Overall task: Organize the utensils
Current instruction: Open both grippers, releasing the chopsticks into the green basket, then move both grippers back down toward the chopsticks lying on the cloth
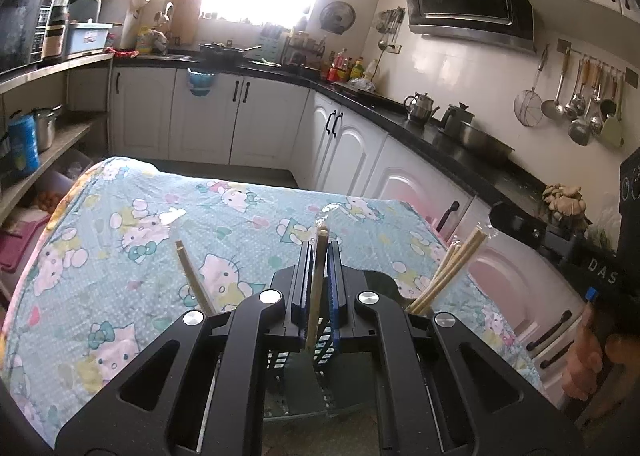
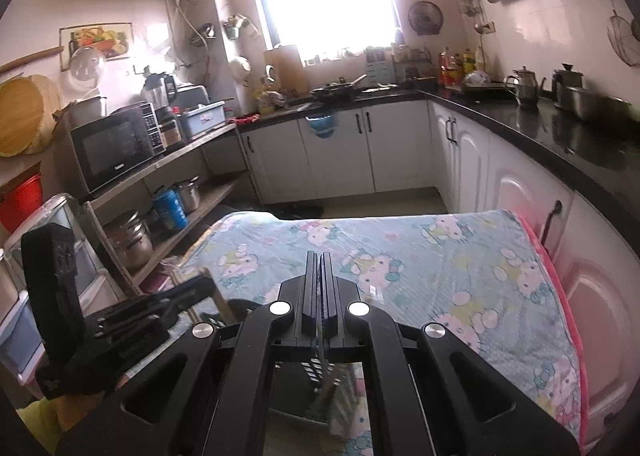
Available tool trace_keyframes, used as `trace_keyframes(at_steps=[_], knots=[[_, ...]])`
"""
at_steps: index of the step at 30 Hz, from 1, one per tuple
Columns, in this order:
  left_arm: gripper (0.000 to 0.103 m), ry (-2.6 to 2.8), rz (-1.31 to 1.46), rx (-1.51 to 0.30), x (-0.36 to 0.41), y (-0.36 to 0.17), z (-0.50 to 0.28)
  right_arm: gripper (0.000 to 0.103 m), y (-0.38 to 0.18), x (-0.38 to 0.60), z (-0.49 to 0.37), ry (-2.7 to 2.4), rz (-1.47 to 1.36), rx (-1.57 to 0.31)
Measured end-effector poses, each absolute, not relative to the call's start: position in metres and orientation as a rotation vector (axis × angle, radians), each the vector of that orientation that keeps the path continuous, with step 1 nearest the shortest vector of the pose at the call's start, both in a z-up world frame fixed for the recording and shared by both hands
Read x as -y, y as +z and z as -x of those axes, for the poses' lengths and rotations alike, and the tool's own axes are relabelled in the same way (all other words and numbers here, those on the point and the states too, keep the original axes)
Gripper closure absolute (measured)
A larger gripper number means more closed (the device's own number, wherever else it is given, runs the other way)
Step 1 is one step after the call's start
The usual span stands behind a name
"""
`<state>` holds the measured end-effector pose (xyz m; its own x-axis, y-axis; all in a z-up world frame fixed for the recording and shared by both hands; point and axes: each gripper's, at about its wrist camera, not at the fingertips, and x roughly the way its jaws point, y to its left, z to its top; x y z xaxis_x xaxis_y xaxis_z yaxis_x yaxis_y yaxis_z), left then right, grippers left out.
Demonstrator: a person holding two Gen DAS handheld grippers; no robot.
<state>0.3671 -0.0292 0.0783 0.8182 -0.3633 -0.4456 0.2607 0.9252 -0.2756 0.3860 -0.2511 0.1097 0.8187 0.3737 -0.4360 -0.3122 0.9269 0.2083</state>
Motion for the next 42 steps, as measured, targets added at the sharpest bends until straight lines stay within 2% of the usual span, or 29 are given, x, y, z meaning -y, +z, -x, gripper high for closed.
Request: trace_keyframes(at_steps=[10, 18, 19, 22, 23, 25, 29, 33, 35, 42], knots=[[0.097, -0.322, 0.212, -0.531, 0.023, 0.075, -0.363, 0.101, 0.098, 0.265, -0.386, 0.322, -0.147, -0.529], [0.084, -0.313, 0.206, -0.537, 0.021, 0.078, -0.355, 0.1, 0.098, 0.27, -0.384, 0.315, -0.152, -0.54], [0.081, -0.316, 0.211, -0.542, 0.021, 0.079, -0.354, 0.099, 0.098, 0.27, -0.383, 0.316, -0.15, -0.541], [0.071, -0.318, 0.21, -0.546, 0.02, 0.08, -0.35, 0.081, 0.099, 0.271, -0.38, 0.312, -0.149, -0.544], [0.069, -0.319, 0.206, -0.542, 0.02, 0.081, -0.347, 0.079, 0.099, 0.272, -0.378, 0.311, -0.152, -0.543], [0.066, -0.322, 0.204, -0.537, 0.02, 0.082, -0.342, 0.077, 0.1, 0.273, -0.375, 0.313, -0.153, -0.543], [0.054, -0.321, 0.207, -0.537, 0.018, 0.084, -0.332, 0.069, 0.096, 0.277, -0.369, 0.311, -0.154, -0.555], [0.049, -0.308, 0.2, -0.531, 0.017, 0.084, -0.322, 0.064, 0.093, 0.28, -0.36, 0.305, -0.153, -0.561], [0.043, -0.303, 0.204, -0.529, 0.015, 0.084, -0.316, 0.058, 0.093, 0.281, -0.354, 0.306, -0.154, -0.56], [0.025, -0.286, 0.211, -0.524, 0.012, 0.084, -0.297, 0.05, 0.091, 0.276, -0.333, 0.318, -0.127, -0.558]])
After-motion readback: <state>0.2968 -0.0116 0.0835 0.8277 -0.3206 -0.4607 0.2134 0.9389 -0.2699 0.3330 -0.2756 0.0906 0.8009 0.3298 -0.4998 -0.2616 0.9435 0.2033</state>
